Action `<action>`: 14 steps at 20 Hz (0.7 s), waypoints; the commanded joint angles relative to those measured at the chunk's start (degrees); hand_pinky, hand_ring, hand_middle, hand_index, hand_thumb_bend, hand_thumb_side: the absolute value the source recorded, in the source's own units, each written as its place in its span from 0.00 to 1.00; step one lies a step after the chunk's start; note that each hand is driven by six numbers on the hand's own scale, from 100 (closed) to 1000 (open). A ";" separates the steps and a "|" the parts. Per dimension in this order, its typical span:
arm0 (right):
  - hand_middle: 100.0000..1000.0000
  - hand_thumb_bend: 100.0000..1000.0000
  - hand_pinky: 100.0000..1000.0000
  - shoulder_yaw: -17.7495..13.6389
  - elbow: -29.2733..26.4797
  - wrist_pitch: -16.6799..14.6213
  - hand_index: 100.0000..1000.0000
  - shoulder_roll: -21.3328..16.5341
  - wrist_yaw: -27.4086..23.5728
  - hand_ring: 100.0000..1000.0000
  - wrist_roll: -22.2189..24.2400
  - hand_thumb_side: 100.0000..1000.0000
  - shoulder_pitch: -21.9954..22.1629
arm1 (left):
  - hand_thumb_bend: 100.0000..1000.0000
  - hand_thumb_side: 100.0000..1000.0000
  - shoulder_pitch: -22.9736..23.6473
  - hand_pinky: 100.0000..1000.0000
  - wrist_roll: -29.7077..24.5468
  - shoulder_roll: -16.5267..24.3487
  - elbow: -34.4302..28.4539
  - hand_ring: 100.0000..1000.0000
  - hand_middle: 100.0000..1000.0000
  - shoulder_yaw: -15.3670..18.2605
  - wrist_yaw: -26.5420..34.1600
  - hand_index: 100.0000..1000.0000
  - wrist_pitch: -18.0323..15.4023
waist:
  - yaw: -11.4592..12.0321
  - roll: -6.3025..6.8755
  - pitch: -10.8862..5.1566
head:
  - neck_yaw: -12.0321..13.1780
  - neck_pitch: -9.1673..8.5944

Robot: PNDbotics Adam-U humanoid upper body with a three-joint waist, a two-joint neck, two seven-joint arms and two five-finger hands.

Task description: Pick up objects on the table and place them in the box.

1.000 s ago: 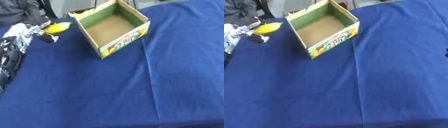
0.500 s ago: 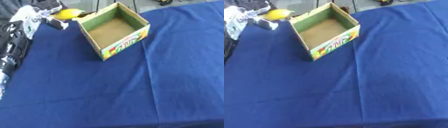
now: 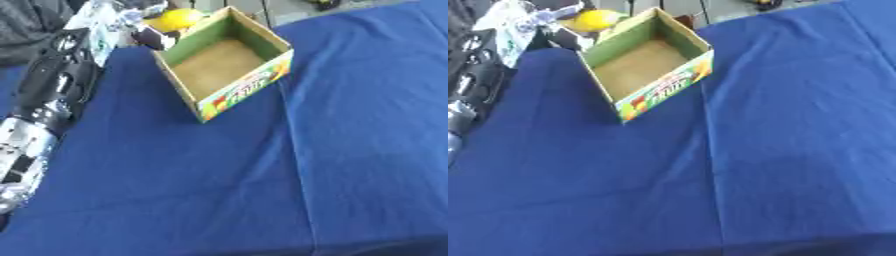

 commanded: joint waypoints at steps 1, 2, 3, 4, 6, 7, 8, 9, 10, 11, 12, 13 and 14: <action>0.47 0.00 0.51 -0.09 -0.73 -0.10 0.77 -0.60 -0.22 0.53 0.35 0.88 -1.12 | 0.00 0.20 -1.55 0.61 0.44 -0.31 -0.18 0.53 0.53 -0.15 -1.46 0.65 -0.42 | -0.41 -0.26 -0.50 | 0.48 -0.48; 0.47 0.00 0.51 -0.07 -0.73 -0.08 0.77 -0.57 -0.21 0.53 0.38 0.88 -1.18 | 0.00 0.21 -1.53 0.61 0.46 -0.89 0.03 0.53 0.53 -0.30 -1.93 0.65 -0.53 | -0.63 -0.16 -0.32 | 0.52 -0.54; 0.47 0.00 0.51 -0.05 -0.74 -0.06 0.77 -0.54 -0.20 0.53 0.41 0.88 -1.25 | 0.00 0.21 -1.43 0.61 0.37 -1.48 0.27 0.53 0.53 -0.48 -2.38 0.65 -0.69 | -0.81 -0.08 -0.13 | 0.58 -0.63; 0.47 0.00 0.51 -0.05 -0.76 -0.06 0.77 -0.51 -0.18 0.53 0.44 0.88 -1.32 | 0.00 0.22 -1.29 0.61 0.19 -2.02 0.54 0.53 0.53 -0.63 -2.82 0.65 -0.85 | -0.94 -0.02 0.03 | 0.66 -0.68; 0.47 0.00 0.51 -0.07 -0.80 -0.06 0.77 -0.46 -0.15 0.53 0.46 0.88 -1.43 | 0.00 0.22 -0.83 0.61 -0.61 -2.92 1.23 0.54 0.53 -1.07 -3.88 0.66 -1.27 | -1.15 0.09 0.28 | 0.98 -0.84; 0.47 0.00 0.51 -0.10 -0.81 -0.07 0.77 -0.43 -0.15 0.53 0.44 0.89 -1.45 | 0.09 0.26 -0.55 0.62 -1.03 -3.29 1.57 0.55 0.55 -1.23 -4.51 0.68 -1.44 | -1.21 0.12 0.39 | 1.03 -0.95; 0.47 0.00 0.51 -0.13 -0.82 -0.07 0.77 -0.36 -0.16 0.53 0.42 0.89 -1.46 | 0.20 0.31 -0.20 0.62 -1.48 -3.74 2.04 0.56 0.56 -1.31 -5.17 0.69 -1.61 | -1.27 0.11 0.50 | 1.07 -1.06; 0.47 0.00 0.51 -0.15 -0.83 -0.06 0.77 -0.27 -0.16 0.54 0.42 0.89 -1.48 | 0.46 0.45 0.16 0.62 -1.95 -4.18 2.61 0.57 0.57 -1.32 -5.58 0.70 -1.88 | -1.30 0.07 0.60 | 1.14 -1.20; 0.47 0.00 0.51 -0.17 -0.82 -0.06 0.77 -0.19 -0.16 0.54 0.41 0.89 -1.49 | 0.59 0.52 0.45 0.63 -2.42 -4.46 3.05 0.58 0.58 -1.44 -6.02 0.71 -2.33 | -1.29 0.02 0.68 | 1.16 -1.34; 0.47 0.00 0.51 -0.20 -0.82 -0.06 0.77 -0.14 -0.16 0.54 0.39 0.89 -1.47 | 0.74 0.59 0.76 0.63 -2.94 -4.66 3.45 0.59 0.59 -1.65 -6.49 0.72 -2.84 | -1.23 -0.04 0.75 | 1.10 -1.48; 0.47 0.00 0.51 -0.24 -0.80 -0.05 0.77 -0.12 -0.16 0.54 0.37 0.89 -1.44 | 0.76 0.60 0.98 0.64 -3.51 -4.79 3.79 0.59 0.60 -1.81 -7.00 0.72 -3.32 | -1.16 -0.11 0.78 | 1.02 -1.53; 0.47 0.00 0.51 -0.25 -0.79 -0.05 0.77 -0.09 -0.17 0.54 0.36 0.88 -1.41 | 0.93 0.66 1.20 0.66 -4.08 -4.85 4.08 0.62 0.62 -1.94 -7.49 0.74 -3.72 | -1.07 -0.18 0.79 | 1.02 -1.55; 0.47 0.00 0.51 -0.28 -0.78 -0.07 0.77 -0.06 -0.16 0.54 0.34 0.88 -1.37 | 1.00 0.69 1.39 0.66 -4.63 -4.86 4.28 0.62 0.62 -2.02 -7.93 0.74 -4.04 | -0.98 -0.27 0.78 | 1.03 -1.57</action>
